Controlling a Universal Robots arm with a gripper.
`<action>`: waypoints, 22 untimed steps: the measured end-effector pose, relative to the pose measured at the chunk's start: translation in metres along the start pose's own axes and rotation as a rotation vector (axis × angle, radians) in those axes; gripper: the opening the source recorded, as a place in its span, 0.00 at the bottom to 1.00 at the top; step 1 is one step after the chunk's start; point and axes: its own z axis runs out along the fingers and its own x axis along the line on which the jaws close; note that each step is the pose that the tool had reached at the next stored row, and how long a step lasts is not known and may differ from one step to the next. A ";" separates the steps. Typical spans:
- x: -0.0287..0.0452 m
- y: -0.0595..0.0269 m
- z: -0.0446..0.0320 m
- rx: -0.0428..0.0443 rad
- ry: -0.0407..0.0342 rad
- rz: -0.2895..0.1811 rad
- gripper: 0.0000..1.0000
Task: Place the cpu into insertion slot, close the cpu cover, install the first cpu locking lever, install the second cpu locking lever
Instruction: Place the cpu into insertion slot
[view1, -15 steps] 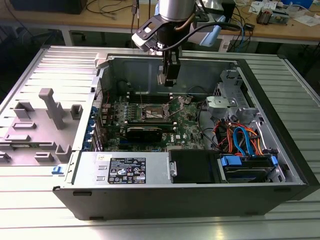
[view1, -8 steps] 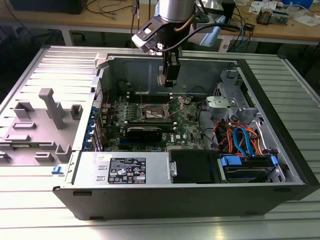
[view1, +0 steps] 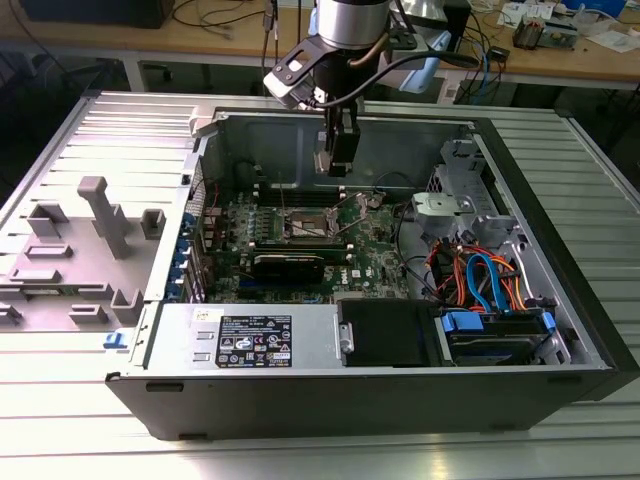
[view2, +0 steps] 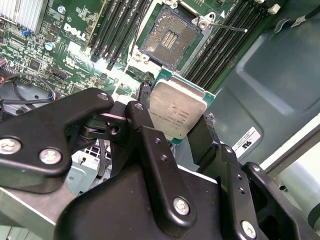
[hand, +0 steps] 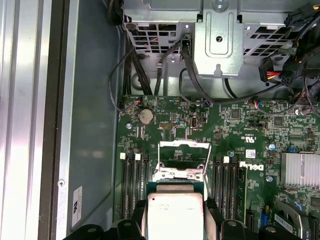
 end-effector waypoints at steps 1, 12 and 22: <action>0.0000 0.0000 0.0000 0.0000 0.0000 0.000 0.55; 0.0000 0.0000 0.0015 -0.0004 0.0003 0.004 0.55; -0.0002 -0.0001 0.0087 -0.0003 0.0000 0.010 0.55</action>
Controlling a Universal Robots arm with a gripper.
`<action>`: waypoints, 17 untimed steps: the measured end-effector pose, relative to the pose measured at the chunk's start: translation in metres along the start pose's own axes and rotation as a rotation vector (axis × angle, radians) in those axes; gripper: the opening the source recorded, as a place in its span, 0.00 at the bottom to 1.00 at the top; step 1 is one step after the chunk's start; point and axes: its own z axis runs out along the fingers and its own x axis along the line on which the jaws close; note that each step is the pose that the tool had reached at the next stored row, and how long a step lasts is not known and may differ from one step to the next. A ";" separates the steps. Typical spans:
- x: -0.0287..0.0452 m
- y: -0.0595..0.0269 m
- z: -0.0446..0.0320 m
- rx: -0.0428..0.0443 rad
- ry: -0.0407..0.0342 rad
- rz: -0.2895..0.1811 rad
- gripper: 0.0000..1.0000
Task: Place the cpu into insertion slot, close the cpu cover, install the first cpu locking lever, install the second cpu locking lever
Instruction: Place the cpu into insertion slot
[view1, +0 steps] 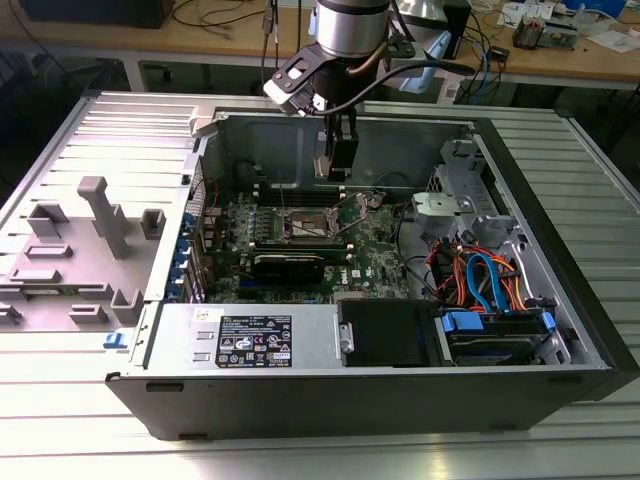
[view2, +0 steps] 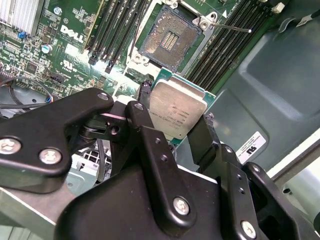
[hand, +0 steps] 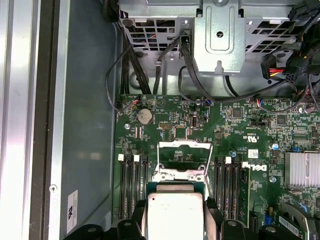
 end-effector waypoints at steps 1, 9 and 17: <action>0.0000 0.0000 0.0000 0.0000 0.0000 0.000 0.55; -0.0001 0.0000 0.0019 0.0000 0.0000 0.000 0.55; -0.0001 -0.0025 0.0083 0.0000 -0.0001 0.000 0.55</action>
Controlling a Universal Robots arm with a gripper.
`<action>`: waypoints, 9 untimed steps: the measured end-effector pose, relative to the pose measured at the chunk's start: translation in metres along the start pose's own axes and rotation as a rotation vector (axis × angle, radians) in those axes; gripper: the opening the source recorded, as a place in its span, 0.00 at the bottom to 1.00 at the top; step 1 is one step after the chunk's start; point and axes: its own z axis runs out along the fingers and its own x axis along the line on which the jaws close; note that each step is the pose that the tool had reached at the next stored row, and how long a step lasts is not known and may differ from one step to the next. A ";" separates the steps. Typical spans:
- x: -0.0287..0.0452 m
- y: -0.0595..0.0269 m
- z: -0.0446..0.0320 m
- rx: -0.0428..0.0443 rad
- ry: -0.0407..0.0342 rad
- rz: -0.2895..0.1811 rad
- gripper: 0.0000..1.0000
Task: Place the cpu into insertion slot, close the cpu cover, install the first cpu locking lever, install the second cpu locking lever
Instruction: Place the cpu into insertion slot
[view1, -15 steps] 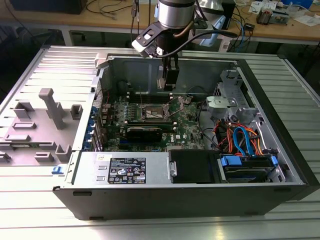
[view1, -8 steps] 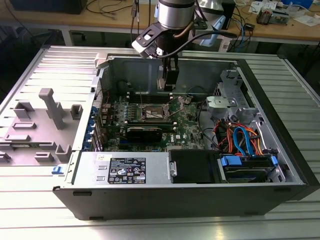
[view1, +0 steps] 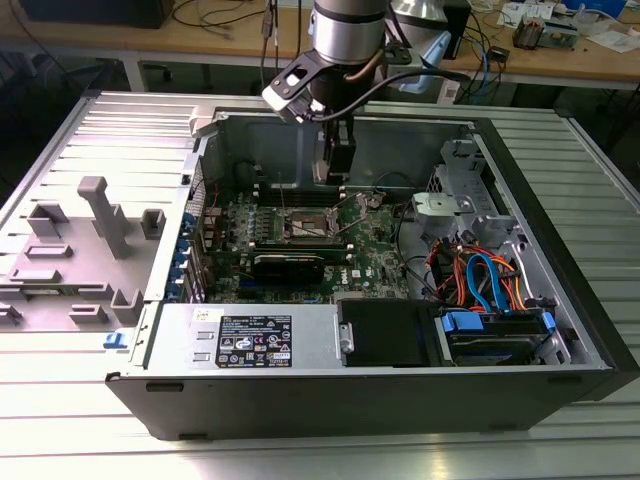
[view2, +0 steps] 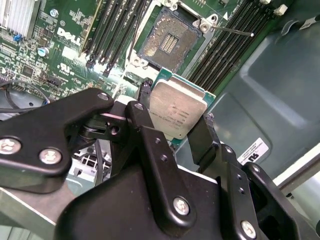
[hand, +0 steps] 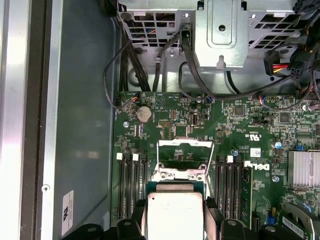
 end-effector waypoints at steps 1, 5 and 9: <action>0.0000 -0.0003 0.0005 0.0000 -0.0001 0.000 0.55; 0.0000 -0.0008 0.0018 0.0001 -0.0001 0.000 0.55; -0.0001 -0.0010 0.0026 0.0000 0.0000 0.000 0.55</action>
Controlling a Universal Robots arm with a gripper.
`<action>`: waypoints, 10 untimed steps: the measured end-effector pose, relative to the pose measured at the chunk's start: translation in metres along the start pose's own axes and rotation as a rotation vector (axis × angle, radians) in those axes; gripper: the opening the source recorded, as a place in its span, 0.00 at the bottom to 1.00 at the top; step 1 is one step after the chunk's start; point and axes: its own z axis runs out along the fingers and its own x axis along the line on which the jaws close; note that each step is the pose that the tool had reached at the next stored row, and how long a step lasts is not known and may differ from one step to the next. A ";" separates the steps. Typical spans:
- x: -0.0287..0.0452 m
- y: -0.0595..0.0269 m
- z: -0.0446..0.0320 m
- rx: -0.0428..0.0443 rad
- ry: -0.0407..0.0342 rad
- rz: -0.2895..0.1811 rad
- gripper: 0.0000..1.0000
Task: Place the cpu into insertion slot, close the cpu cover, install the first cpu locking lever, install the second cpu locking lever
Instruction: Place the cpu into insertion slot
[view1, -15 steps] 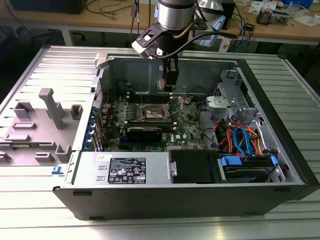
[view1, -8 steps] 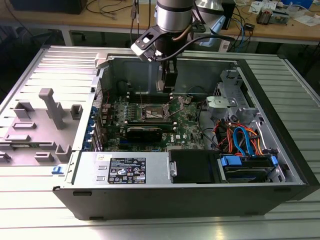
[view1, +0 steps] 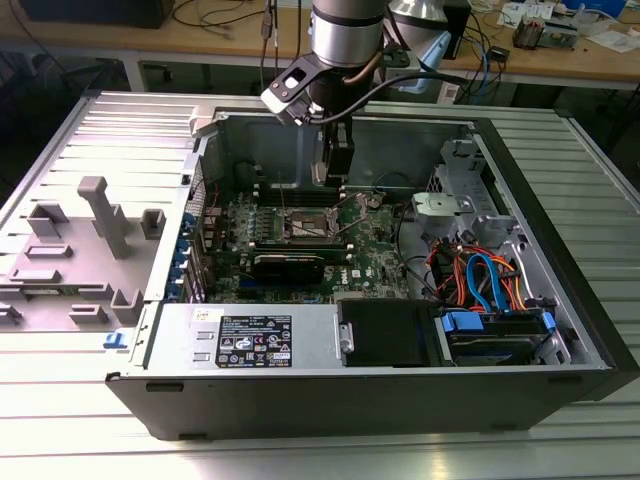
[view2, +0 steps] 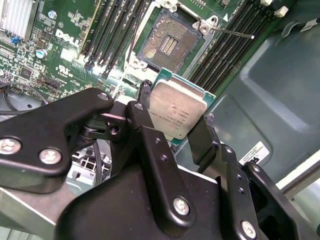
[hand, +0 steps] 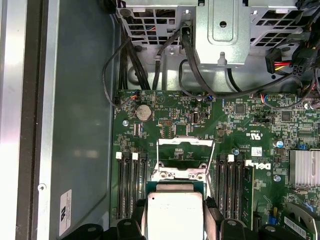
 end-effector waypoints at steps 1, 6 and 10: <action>0.0000 0.0000 0.0000 0.0000 0.0000 0.000 0.55; 0.0000 -0.0003 0.0007 0.0000 0.0001 0.000 0.55; 0.0000 -0.0005 0.0026 -0.0001 0.0001 0.000 0.55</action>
